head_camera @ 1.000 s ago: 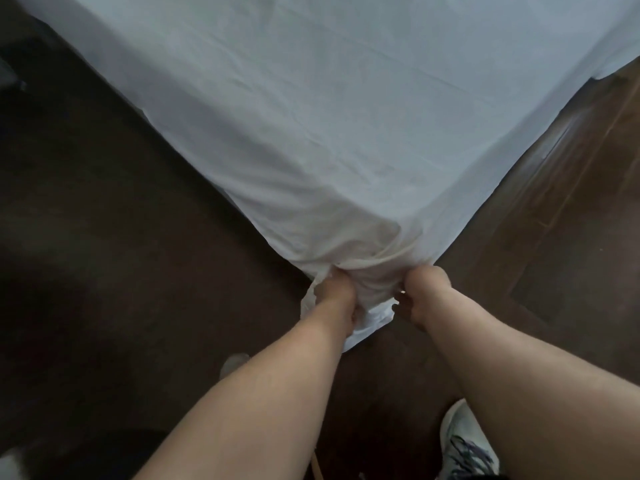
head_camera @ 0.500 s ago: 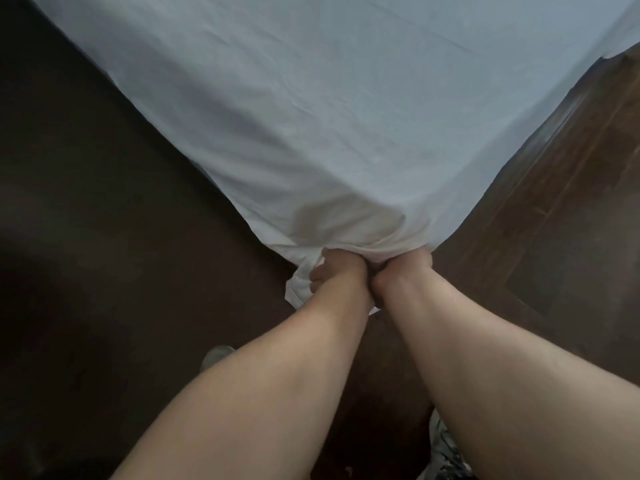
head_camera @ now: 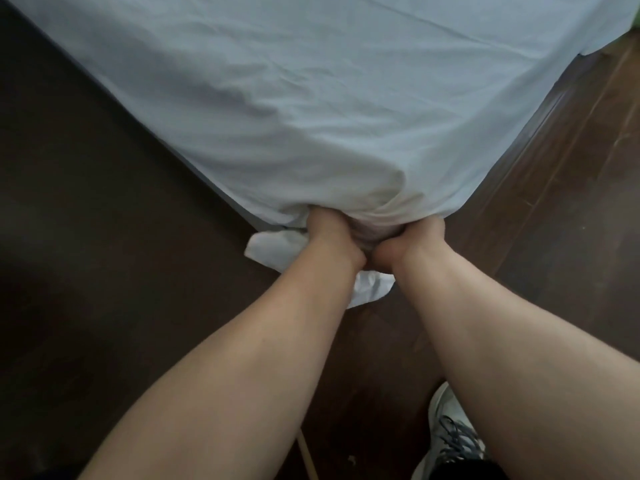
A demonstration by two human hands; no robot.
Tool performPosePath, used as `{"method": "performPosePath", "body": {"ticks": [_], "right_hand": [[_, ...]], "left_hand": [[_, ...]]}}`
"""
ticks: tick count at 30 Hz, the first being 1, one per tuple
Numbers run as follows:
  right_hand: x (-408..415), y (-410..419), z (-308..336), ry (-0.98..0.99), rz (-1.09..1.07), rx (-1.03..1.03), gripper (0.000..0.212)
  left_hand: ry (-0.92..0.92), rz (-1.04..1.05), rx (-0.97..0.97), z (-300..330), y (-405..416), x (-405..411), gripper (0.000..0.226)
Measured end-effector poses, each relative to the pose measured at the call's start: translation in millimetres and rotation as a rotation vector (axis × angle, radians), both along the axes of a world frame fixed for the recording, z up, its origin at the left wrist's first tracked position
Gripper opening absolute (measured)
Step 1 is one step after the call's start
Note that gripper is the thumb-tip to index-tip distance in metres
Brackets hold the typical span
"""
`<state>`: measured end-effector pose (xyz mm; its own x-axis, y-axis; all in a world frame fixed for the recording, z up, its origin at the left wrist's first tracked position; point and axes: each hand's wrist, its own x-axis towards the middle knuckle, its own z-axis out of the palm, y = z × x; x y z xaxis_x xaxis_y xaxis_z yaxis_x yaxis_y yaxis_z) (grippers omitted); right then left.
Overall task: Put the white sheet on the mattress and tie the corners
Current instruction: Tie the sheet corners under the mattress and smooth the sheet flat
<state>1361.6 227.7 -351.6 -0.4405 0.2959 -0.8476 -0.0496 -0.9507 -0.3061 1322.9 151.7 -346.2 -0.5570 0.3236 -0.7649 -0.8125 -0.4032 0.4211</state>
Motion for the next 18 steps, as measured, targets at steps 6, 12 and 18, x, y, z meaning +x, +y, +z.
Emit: {"method": "performPosePath", "body": {"ticks": [6, 12, 18], "right_hand": [[14.3, 10.7, -28.6, 0.065, 0.093, -0.004, 0.068], [12.8, 27.0, -46.8, 0.34, 0.254, -0.067, 0.072], [-4.4, 40.6, -55.3, 0.332, -0.057, 0.127, 0.063]], "left_hand": [[0.026, 0.078, 0.095, -7.6, -8.7, -10.1, 0.056], [-0.046, 0.062, -0.003, -10.1, -7.6, -17.4, 0.055], [-0.057, 0.072, 0.059, -20.9, -9.2, -18.4, 0.054]]}}
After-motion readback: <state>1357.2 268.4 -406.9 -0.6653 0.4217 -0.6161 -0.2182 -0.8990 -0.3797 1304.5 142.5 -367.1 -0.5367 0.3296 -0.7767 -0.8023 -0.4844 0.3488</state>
